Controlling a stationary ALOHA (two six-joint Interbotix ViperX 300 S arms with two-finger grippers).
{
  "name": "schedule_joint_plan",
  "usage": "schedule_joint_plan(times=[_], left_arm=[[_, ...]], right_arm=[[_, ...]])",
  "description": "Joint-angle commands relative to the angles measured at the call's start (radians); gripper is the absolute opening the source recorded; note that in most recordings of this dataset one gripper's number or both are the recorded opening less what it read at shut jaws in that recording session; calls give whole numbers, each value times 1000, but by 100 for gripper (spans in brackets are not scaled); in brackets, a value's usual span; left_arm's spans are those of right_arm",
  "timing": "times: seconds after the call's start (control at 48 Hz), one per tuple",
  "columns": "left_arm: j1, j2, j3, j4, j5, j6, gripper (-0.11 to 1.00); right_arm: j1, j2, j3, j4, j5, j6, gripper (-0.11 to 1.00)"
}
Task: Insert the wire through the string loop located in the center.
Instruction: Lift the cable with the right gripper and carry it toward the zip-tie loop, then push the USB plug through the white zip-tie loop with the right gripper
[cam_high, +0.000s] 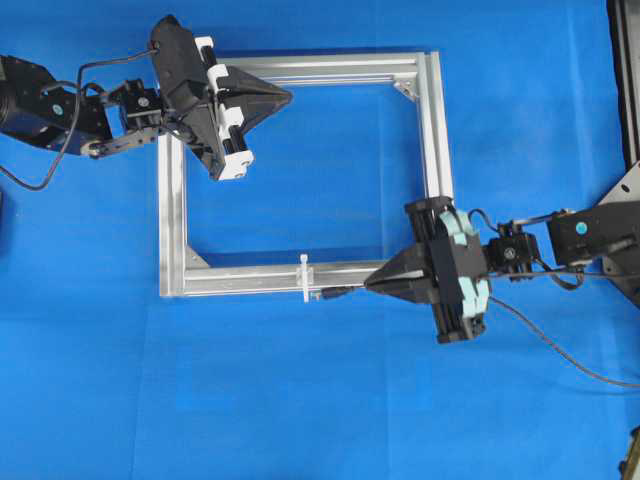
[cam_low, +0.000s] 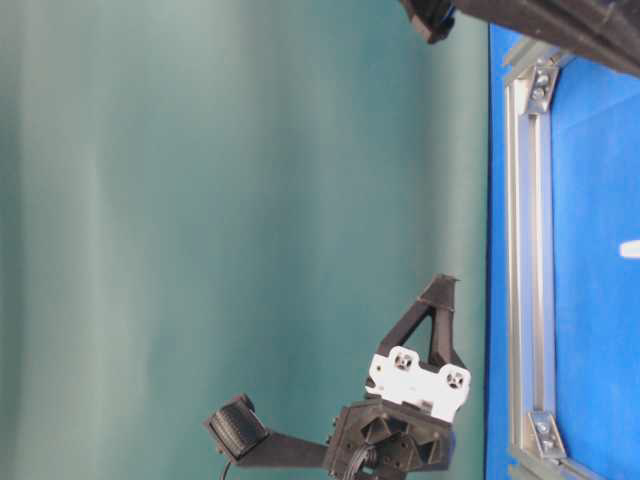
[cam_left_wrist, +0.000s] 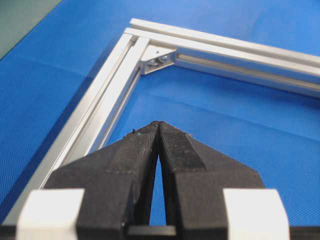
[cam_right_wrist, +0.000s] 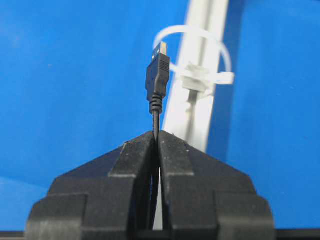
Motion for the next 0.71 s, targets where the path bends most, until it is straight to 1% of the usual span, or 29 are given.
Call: schedule_joint_plan(times=[0.0, 0.146, 0.688], left_arm=[[2, -32, -6, 3, -6, 2, 0], [2, -32, -6, 5, -5, 2, 0], [2, -31, -6, 3, -5, 2, 0]], right_arm=[[-18, -21, -6, 3, -14, -2, -3], [-34, -21, -5, 2, -14, -2, -3], [-34, -21, -5, 2, -14, -2, -3]])
